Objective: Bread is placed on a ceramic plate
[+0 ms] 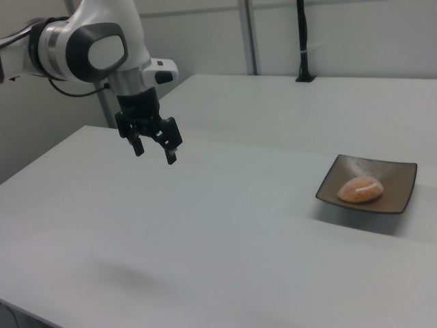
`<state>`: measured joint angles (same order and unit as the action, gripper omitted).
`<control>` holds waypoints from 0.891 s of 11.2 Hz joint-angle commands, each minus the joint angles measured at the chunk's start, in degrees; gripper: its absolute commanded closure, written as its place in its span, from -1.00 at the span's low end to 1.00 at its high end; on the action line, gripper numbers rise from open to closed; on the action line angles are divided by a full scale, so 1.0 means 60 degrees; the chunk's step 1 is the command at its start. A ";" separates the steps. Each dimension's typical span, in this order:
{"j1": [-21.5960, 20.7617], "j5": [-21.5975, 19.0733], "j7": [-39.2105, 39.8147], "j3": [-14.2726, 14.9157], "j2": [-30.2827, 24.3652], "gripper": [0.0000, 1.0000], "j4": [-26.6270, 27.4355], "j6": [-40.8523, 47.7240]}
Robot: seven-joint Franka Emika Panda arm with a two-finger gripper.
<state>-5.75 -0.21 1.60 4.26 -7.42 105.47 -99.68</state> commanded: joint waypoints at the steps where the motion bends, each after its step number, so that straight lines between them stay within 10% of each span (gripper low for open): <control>1: -0.0082 -0.0040 0.0144 0.0008 -0.0053 -1.00 0.0190 -0.0055; 10: -0.0023 -0.0112 -0.0673 0.0067 0.1369 -1.00 -0.1231 -0.0172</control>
<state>-5.71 -0.20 0.82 4.27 -0.18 99.79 -100.52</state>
